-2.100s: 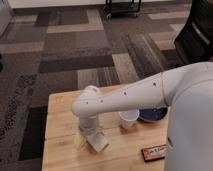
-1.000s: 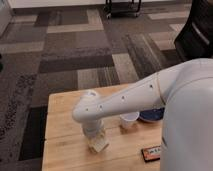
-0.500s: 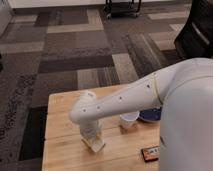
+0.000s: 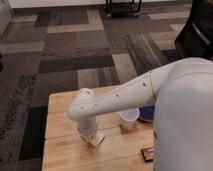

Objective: Wipe the white sponge on the table

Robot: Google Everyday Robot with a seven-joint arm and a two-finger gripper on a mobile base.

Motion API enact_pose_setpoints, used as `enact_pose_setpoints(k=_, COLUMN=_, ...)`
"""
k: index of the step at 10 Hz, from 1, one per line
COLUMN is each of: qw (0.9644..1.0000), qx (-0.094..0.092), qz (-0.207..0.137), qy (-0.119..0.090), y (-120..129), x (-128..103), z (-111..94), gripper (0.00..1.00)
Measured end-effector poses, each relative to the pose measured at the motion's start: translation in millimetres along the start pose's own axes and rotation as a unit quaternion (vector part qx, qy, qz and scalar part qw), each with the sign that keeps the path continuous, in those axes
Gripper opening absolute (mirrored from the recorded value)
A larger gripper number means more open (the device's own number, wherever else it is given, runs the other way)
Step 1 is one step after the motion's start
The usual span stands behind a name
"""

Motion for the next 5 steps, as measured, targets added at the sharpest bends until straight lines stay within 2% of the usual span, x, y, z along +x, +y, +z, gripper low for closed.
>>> enact_pose_setpoints(k=2, qw=0.9999, qx=0.008, qz=0.004, qy=0.007, y=-16, x=5, z=1, gripper=0.0)
enact_pose_setpoints(k=3, qw=0.9995, qx=0.022, qz=0.011, qy=0.02, y=-30, x=17, z=-3, gripper=0.0)
enact_pose_setpoints(k=5, qw=0.9981, qx=0.038, qz=0.029, qy=0.038, y=-46, x=38, z=-11, gripper=0.0)
